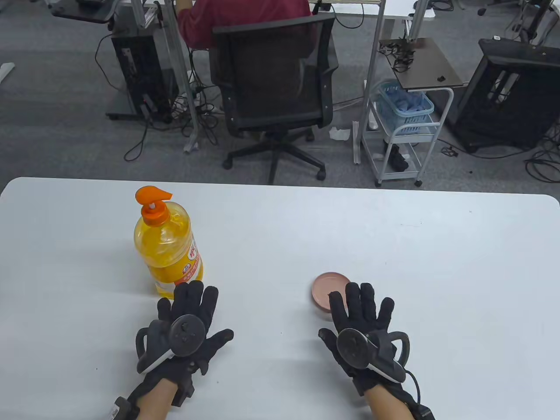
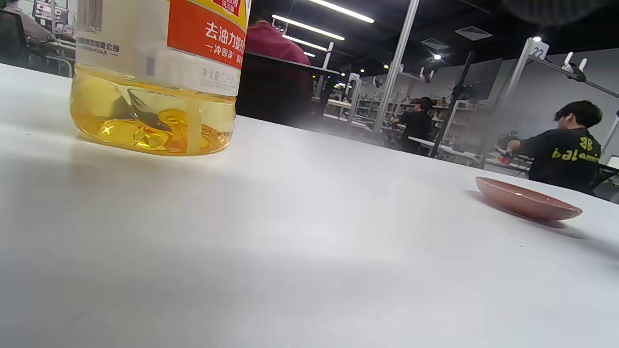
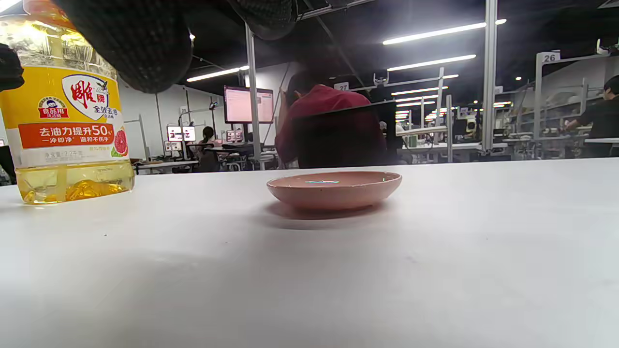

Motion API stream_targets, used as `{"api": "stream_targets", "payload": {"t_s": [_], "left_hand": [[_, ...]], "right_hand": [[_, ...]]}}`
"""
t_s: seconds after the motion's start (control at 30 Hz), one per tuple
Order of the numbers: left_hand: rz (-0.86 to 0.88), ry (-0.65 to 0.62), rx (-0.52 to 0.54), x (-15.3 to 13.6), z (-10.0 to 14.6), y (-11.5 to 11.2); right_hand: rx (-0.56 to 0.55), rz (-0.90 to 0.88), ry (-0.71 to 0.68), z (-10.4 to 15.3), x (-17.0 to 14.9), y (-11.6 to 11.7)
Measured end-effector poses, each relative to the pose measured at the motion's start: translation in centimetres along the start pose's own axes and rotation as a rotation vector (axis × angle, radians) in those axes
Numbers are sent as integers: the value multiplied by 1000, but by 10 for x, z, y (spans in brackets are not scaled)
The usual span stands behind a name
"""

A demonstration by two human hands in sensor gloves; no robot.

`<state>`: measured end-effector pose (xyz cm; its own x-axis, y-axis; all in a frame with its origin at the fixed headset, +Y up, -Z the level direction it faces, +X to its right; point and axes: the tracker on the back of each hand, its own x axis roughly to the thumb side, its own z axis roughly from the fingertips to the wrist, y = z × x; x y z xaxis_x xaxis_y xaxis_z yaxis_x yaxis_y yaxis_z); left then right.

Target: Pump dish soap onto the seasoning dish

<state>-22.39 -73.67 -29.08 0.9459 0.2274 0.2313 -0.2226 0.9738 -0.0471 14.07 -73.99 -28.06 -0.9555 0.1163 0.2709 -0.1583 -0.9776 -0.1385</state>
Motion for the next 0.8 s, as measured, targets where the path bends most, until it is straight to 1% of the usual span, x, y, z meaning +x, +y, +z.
{"api": "stream_targets", "payload": {"t_s": [0.2, 0.27, 0.33, 0.4, 0.47, 0.5, 0.53, 0.63, 0.77, 0.8], "left_hand": [[3, -8, 31, 2, 3, 5], [12, -30, 57, 3, 4, 11], [37, -51, 112, 5, 6, 22], [77, -58, 210, 6, 11, 40], [129, -66, 283, 5, 14, 53], [168, -74, 335, 4, 15, 64], [186, -75, 363, 3, 16, 71], [194, -25, 456, -3, 16, 101], [161, 171, 528, -18, 7, 132], [166, 212, 526, -21, 4, 136]], "right_hand": [[-9, -1, -1, 1, 1, -3], [-21, -5, -5, 1, 1, -6], [-28, -13, -1, 0, 1, -7], [-32, -24, 4, 0, 0, -9], [-31, -30, 7, 0, -1, -9], [-29, -31, 9, 0, -2, -9], [-28, -31, 9, 0, -2, -10], [-28, -33, 9, -1, -3, -10], [-34, -39, 12, 0, -6, -12], [-37, -38, 14, 0, -6, -12]]}}
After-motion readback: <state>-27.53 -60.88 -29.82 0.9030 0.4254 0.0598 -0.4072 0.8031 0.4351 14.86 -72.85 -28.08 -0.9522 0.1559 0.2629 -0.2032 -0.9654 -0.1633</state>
